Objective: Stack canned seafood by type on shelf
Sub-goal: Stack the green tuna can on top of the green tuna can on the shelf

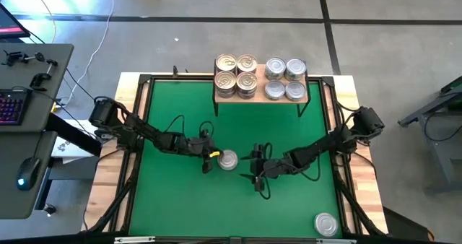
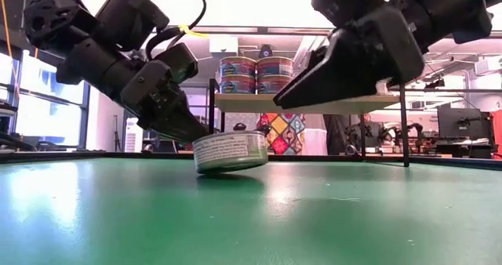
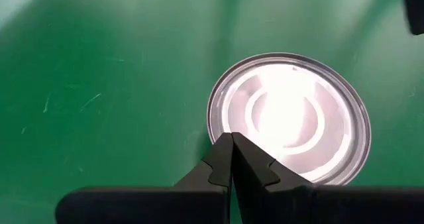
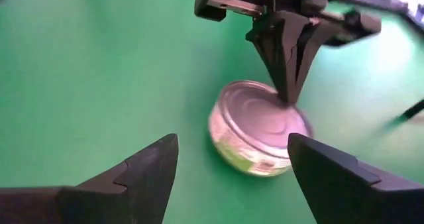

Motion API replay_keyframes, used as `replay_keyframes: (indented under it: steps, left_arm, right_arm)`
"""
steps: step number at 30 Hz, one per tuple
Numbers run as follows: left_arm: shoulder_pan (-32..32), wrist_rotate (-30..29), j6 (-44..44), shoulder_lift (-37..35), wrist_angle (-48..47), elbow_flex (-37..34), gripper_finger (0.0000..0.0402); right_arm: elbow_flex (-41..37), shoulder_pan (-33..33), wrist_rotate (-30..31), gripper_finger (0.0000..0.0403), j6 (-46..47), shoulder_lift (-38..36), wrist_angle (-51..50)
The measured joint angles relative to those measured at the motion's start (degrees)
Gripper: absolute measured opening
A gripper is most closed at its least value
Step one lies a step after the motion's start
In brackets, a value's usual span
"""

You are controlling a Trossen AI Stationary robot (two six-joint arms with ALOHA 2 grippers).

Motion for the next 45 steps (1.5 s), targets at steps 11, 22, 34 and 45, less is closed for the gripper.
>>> replay_keyframes:
  steps: [11, 22, 34, 45]
  left_arm:
    - [0.0, 0.0, 0.2, 0.0, 0.2, 0.0, 0.0000]
    - [0.7, 0.7, 0.1, 0.0, 0.2, -0.1, 0.0000]
    - [-0.9, -0.7, -0.4, -1.0, -1.7, -0.6, 0.0000]
    - [-4.4, -10.6, -1.3, -3.1, -3.1, -0.1, 0.0000]
  right_arm:
    - [0.2, -0.8, 3.1, 0.0279, -27.7, 5.6, 1.2]
    - [12.7, -3.6, 5.0, 0.0278, -43.4, 13.9, -9.3]
    - [23.7, -1.7, 12.6, 0.0114, -23.1, 15.4, -30.8]
    - [24.0, 12.3, 31.8, 0.0114, 3.6, -4.5, -65.1]
